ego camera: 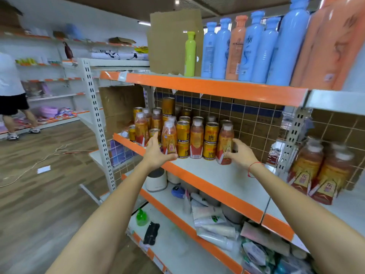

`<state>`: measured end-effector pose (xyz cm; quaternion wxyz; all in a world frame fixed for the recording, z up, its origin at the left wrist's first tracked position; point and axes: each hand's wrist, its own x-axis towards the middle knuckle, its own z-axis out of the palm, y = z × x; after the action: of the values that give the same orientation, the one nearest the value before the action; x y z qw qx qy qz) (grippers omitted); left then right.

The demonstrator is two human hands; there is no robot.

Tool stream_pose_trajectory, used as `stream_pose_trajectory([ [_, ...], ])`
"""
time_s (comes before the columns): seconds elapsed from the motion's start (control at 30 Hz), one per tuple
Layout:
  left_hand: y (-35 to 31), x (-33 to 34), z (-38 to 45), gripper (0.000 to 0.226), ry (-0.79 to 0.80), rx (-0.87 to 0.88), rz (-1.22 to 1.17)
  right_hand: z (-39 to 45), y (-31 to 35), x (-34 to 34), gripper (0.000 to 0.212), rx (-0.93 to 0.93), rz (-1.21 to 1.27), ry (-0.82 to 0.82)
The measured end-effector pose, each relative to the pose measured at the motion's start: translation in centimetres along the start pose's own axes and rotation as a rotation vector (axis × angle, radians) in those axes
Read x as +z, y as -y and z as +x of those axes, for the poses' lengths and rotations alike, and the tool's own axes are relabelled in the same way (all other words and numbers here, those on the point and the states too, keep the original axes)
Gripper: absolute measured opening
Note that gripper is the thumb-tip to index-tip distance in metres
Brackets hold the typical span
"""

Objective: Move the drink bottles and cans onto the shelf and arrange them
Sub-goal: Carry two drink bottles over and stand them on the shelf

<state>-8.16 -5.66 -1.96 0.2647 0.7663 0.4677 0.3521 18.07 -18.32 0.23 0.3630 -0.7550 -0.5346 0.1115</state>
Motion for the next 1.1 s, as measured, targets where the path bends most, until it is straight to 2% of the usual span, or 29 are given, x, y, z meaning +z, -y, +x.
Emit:
stream_pose_trajectory([
  [0.13, -1.1, -1.0, 3.5, 0.113, -0.026, 0.009, 0.042, 3.3, 0.3, -0.5, 0.046, -0.031, -0.01, 0.004],
  [0.3, -1.1, -0.7, 7.2, 0.112, 0.029, -0.015, 0.102, 6.4, -0.3, -0.3, 0.025, -0.057, 0.008, -0.016],
  [0.57, 0.2, 2.0, 11.0, 0.086, 0.03, -0.072, 0.118, 11.4, -2.5, 0.5, 0.017, -0.053, -0.088, -0.044],
  [0.67, -0.1, 2.6, 12.9, 0.091, 0.053, -0.043, 0.11, 13.1, -2.2, 0.6, 0.019, -0.081, -0.138, -0.02],
  [0.83, 0.1, 3.2, 16.1, 0.101, 0.082, -0.056, 0.125, 15.5, -2.2, 1.1, 0.008, -0.055, -0.201, 0.035],
  [0.9, 0.4, 3.2, 17.0, 0.101, 0.104, -0.058, 0.127, 16.0, -2.1, 1.2, 0.012, -0.031, -0.213, 0.071],
  [1.0, 1.2, 3.2, 17.9, 0.095, 0.134, -0.058, 0.112, 16.6, -2.2, 1.4, 0.035, -0.029, -0.2, 0.067],
  [1.1, 2.0, 3.1, 18.4, 0.096, 0.177, -0.067, 0.115, 16.9, -2.5, 1.6, 0.042, -0.022, -0.188, 0.042],
])
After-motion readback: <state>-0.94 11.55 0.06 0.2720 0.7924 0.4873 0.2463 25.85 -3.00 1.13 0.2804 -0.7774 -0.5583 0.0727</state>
